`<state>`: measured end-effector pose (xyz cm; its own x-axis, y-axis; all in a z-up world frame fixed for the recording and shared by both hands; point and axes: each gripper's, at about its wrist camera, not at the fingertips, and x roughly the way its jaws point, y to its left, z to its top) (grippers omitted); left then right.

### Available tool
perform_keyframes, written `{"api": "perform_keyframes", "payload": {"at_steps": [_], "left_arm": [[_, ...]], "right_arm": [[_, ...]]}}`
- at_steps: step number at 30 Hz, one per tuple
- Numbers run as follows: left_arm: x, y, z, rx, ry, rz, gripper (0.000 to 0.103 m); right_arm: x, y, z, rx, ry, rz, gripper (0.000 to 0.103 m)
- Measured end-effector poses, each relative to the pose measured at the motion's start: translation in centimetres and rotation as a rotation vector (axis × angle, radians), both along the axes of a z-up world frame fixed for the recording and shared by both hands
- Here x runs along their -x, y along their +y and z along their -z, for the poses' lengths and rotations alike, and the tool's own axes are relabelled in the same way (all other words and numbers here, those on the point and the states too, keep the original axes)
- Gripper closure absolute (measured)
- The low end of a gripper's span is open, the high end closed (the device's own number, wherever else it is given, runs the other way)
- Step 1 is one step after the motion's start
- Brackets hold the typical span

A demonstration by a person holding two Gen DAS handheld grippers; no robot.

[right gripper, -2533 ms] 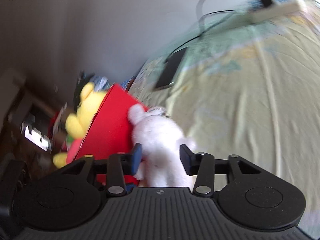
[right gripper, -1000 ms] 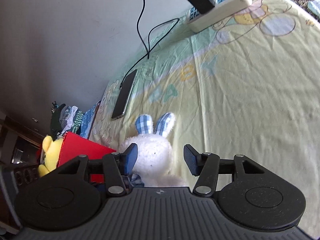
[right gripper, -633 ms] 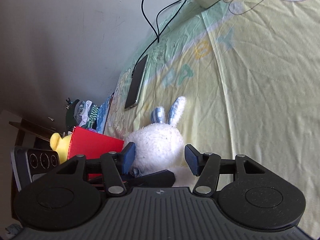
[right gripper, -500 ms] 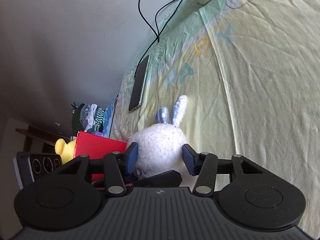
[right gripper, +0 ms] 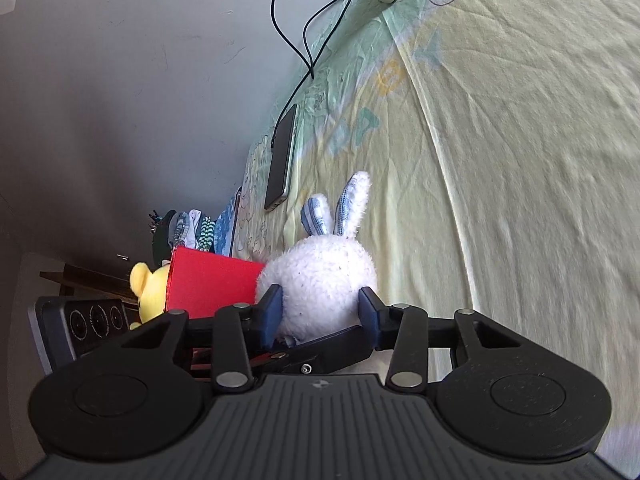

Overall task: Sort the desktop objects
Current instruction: 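Lift the white bunny with both tools and carry it toward the box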

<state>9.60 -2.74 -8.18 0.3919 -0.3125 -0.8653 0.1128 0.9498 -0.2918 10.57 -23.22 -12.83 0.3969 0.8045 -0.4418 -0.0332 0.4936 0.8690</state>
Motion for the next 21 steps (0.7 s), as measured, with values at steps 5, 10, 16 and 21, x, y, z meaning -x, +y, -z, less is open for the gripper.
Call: {"api": "perform_keyframes", "payload": {"at_steps": [5,10,16,21], "left_arm": [[1.8,-1.0,-0.4,-0.040,0.004,0.041,0.034],[4.0,-1.6,-1.1,-0.078,-0.005,0.082,0.034],[6.5,-1.5,-1.4,-0.107,0.005,0.106,0.034],[8.5,-0.8,-1.6,-0.118,0.010,0.110,0.035]], "right_arm": [[2.3,-0.2,-0.5,0.018,0.002,0.014,0.059],[4.6,0.0,-1.1,0.017,0.003,0.021,0.059],[7.2,1.1,-1.5,0.030,-0.003,0.010,0.059],[8.9,2.1,-1.7,0.029,0.000,0.001,0.059]]}}
